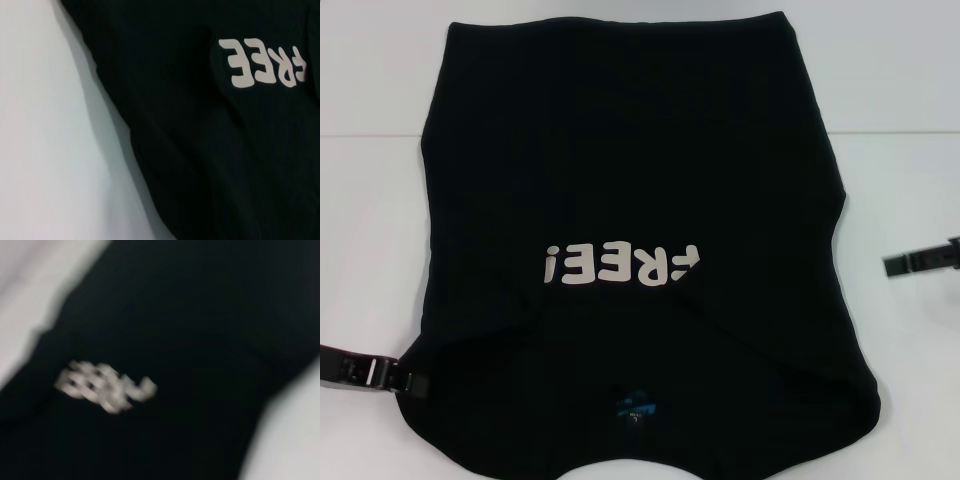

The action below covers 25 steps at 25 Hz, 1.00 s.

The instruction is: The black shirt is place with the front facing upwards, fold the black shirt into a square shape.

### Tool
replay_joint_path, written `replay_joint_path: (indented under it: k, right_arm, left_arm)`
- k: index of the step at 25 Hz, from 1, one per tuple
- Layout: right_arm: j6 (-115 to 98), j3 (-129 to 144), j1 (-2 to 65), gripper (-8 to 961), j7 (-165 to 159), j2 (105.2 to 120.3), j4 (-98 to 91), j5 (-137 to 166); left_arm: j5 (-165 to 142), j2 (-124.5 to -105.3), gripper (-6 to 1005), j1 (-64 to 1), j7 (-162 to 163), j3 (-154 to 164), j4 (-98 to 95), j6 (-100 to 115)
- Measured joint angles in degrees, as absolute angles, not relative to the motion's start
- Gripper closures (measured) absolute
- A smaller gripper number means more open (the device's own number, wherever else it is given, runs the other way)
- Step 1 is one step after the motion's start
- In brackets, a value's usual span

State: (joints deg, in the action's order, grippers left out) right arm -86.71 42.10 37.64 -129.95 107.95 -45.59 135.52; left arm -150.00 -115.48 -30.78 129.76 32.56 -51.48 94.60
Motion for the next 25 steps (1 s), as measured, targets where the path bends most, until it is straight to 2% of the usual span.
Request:
replay_joint_path:
  k: [3,9,25]
  right_arm:
    - [-88.6,41.9,41.0,162,-136.7,107.83,-46.3,145.0]
    - [-92.7,42.3,45.1,162,-140.3,109.46,-44.4,151.5]
    - [-95.5,51.3,46.5,163,-141.4,112.44,-41.7,152.0]
  left_arm:
    - [-150.0,-115.33,992,-30.9,129.7,32.6,-50.6,94.5]
    - [-150.0,-115.13,992,-31.4,129.7,32.6,-49.4,94.3]
    - [-150.0,-114.34,992,-32.3,129.7,32.6,-47.2,94.1]
